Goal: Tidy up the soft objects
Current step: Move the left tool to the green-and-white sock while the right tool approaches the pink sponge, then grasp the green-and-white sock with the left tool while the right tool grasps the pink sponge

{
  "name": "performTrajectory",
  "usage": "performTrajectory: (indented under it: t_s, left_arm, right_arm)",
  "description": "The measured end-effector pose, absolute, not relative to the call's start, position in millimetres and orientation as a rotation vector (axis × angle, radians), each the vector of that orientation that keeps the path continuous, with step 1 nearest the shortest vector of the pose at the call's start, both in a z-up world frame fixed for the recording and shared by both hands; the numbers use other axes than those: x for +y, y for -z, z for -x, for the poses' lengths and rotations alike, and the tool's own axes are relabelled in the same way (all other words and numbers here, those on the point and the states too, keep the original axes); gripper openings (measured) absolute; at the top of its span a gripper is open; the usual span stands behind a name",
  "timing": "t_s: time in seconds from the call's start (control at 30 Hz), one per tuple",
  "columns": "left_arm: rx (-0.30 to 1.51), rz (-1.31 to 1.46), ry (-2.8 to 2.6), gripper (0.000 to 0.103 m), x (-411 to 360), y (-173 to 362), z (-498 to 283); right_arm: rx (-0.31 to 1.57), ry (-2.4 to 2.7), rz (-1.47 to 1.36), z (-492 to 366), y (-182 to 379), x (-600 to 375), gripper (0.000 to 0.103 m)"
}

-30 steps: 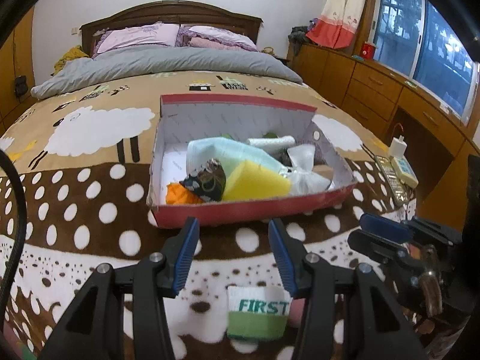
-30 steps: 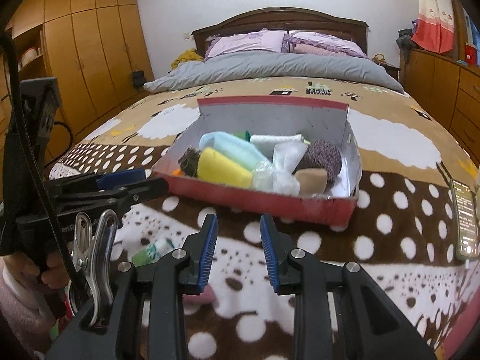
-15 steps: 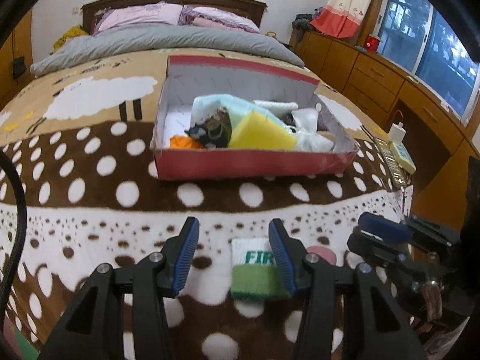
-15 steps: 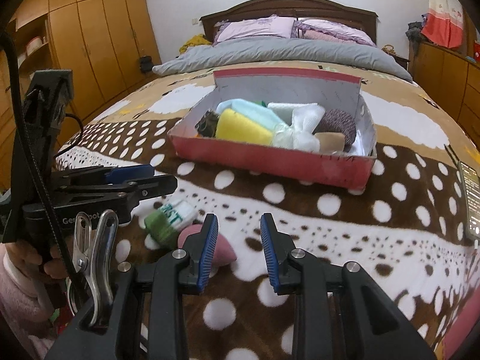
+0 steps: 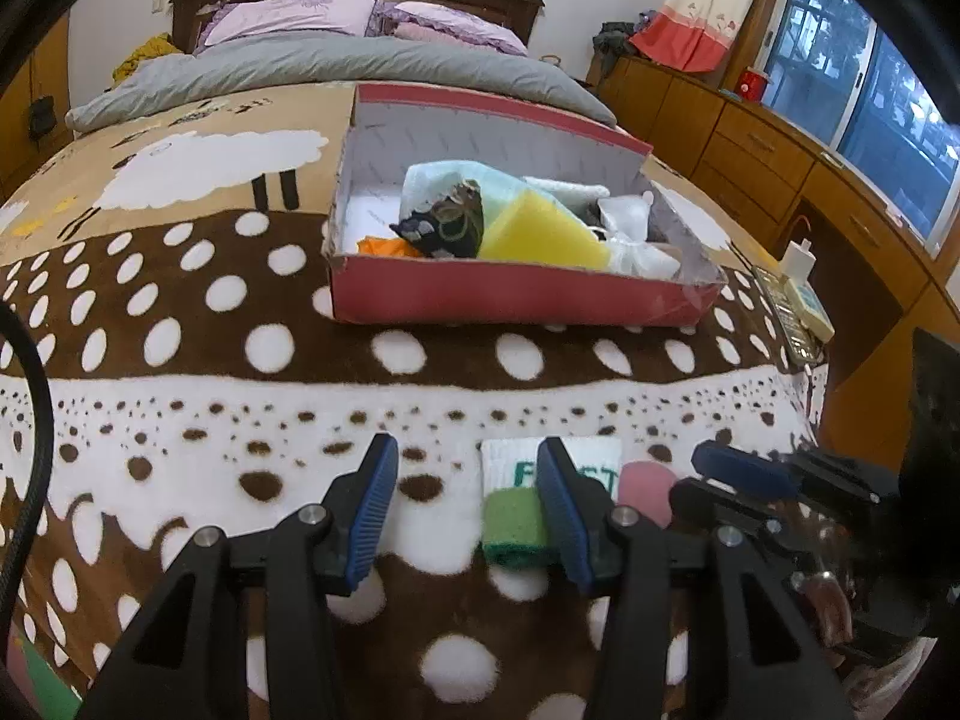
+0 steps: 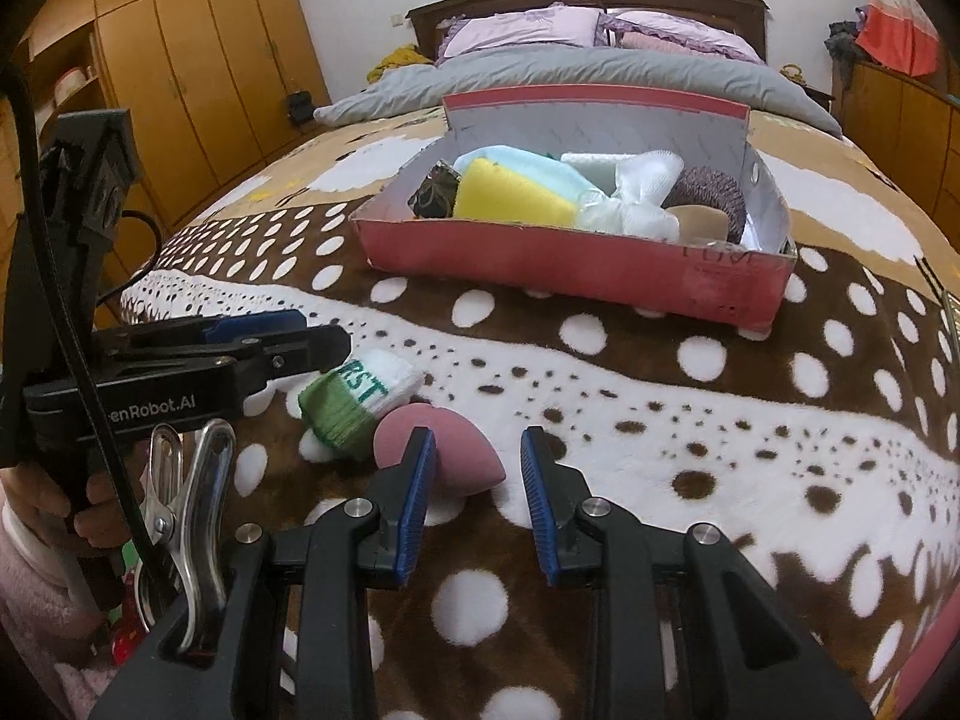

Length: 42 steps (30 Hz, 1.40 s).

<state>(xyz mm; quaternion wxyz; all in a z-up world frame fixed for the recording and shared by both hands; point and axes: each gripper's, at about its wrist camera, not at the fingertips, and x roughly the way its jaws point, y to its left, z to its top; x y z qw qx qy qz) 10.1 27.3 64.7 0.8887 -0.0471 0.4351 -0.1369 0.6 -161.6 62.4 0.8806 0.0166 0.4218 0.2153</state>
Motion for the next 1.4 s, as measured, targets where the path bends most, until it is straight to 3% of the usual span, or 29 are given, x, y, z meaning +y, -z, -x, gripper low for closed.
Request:
performTrajectory:
  t_s: [0.2, 0.73, 0.83, 1.2, 1.4]
  left_arm:
    - [0.904, 0.084, 0.304, 0.051, 21.7, -64.2, -6.9]
    - [0.907, 0.079, 0.289, 0.051, 21.8, -60.7, -7.0]
    - [0.909, 0.074, 0.285, 0.056, 20.9, -60.4, -7.1]
    - [0.927, 0.051, 0.35, 0.063, 7.9, -58.6, -1.7]
    - [0.946, 0.054, 0.388, 0.062, -8.2, -51.9, -2.7]
  right_arm:
    - [0.9, -0.443, -0.061, -1.4, -57.0, -164.8, 0.035]
    - [0.907, -0.513, -0.08, 5.3, -55.9, -156.2, 0.036]
    - [0.908, -0.514, -0.083, 3.7, -54.1, -156.7, 0.036]
    - [0.844, -0.455, -0.078, 11.9, -73.0, -178.4, 0.014]
    - [0.839, -0.408, -0.066, 9.0, -75.7, -193.7, 0.014]
